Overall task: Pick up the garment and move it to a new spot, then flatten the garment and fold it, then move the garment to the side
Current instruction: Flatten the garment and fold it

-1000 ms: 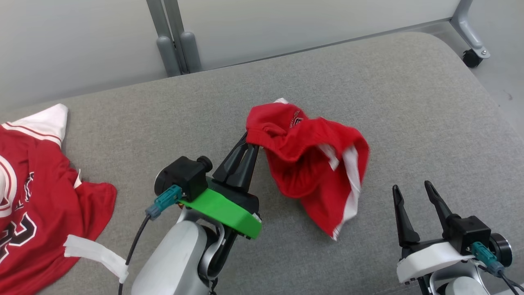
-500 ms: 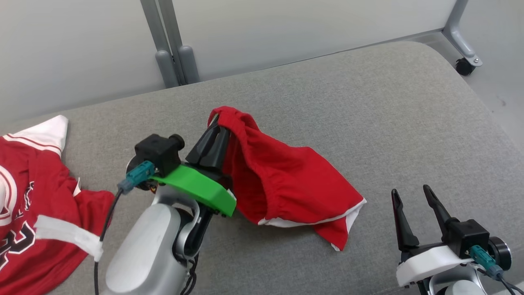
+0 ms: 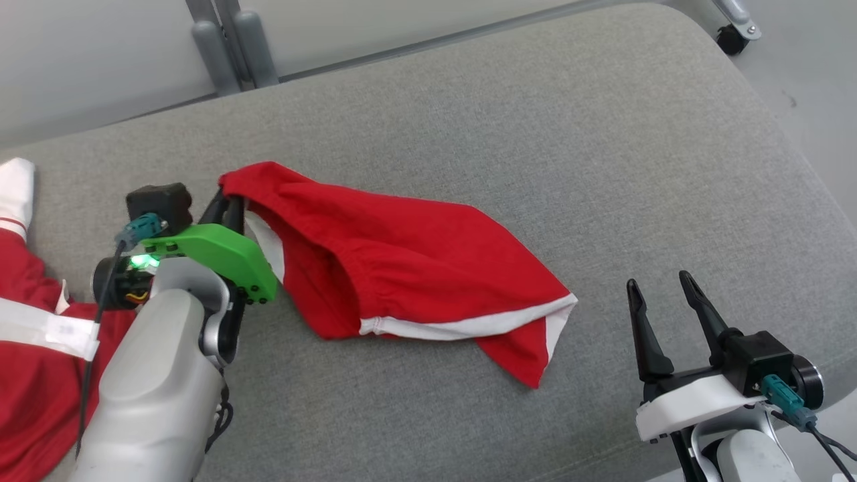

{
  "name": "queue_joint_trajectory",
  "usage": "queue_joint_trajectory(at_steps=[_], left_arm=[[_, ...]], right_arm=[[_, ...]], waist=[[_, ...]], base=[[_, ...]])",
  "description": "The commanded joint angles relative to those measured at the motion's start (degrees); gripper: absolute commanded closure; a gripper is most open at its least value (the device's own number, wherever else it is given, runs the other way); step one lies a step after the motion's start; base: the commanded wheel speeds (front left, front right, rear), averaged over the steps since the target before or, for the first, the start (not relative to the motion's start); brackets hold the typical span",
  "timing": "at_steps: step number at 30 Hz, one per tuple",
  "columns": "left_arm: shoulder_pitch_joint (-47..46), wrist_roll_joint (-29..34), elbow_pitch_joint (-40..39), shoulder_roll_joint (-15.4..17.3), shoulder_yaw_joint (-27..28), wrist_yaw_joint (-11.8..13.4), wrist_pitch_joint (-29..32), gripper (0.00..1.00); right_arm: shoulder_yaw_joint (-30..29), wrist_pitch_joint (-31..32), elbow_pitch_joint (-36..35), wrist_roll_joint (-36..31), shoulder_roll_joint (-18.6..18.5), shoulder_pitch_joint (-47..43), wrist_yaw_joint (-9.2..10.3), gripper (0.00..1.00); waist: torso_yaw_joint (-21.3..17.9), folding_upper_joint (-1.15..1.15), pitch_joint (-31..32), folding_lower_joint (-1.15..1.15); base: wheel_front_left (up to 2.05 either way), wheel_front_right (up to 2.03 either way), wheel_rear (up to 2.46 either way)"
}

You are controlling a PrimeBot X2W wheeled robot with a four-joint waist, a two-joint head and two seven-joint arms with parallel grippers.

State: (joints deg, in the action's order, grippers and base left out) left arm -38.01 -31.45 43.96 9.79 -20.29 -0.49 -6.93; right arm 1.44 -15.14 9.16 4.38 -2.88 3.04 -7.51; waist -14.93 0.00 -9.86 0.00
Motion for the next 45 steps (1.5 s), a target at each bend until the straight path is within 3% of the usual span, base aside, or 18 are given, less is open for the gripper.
queue_joint_trajectory(at_steps=[1,3,4,9,13,23,29,37,45], left_arm=[[-1.5,-0.1,1.9,0.6,0.6,0.4,-1.2,1.0],[-2.5,-0.5,5.2,0.8,1.3,0.1,-3.1,0.58],[-2.9,-0.7,6.7,0.8,1.5,-0.1,-4.1,0.0],[-2.4,-2.5,11.0,-0.8,3.2,-1.6,-7.1,0.0],[0.7,-2.5,9.8,-1.6,4.5,-2.8,-8.2,0.0],[20.9,6.6,-18.9,-5.7,11.5,-3.4,-8.2,0.0],[31.3,11.8,-30.4,-6.6,13.3,-3.6,-8.2,0.0],[42.4,17.6,-36.4,-6.8,15.3,-4.2,-8.2,0.0],[46.1,19.4,-36.9,-6.8,17.6,-5.7,-8.2,0.0]], right_arm=[[-0.1,0.0,-0.2,0.5,0.0,1.0,0.04,0.0],[-0.4,0.0,-0.2,0.6,0.0,1.1,0.04,0.0],[-0.5,0.0,-0.2,0.6,0.0,1.0,0.04,0.0],[-1.5,0.0,0.1,0.1,0.0,0.8,0.04,0.0],[-2.1,0.0,0.0,-0.4,-0.1,-0.1,0.04,0.0],[-5.3,0.0,-1.2,-2.2,-0.1,-2.1,0.04,0.0],[-7.3,0.0,-1.6,-2.8,-0.1,-3.7,0.04,0.0],[-7.9,0.0,-0.3,-2.6,-0.1,-6.7,0.04,0.0],[-6.8,0.0,0.6,-2.7,-0.1,-8.1,0.04,0.0]], waist=[[-2.2,0.0,-3.9,0.0],[-2.1,0.0,-4.6,0.0],[-2.1,0.0,-4.8,0.0],[-0.5,0.0,-3.6,0.0],[1.7,0.0,-1.2,0.0],[8.4,0.0,4.3,0.0],[12.2,0.0,6.1,0.0],[15.4,0.0,8.9,0.0],[16.3,0.0,9.6,0.0]], base=[[0.0,0.0,0.0],[0.0,0.0,0.0],[0.0,0.0,0.0],[0.0,0.0,0.0],[0.0,0.0,0.0],[0.0,0.0,0.0],[0.0,0.0,0.0],[0.0,0.0,0.0],[0.0,0.0,0.0]])
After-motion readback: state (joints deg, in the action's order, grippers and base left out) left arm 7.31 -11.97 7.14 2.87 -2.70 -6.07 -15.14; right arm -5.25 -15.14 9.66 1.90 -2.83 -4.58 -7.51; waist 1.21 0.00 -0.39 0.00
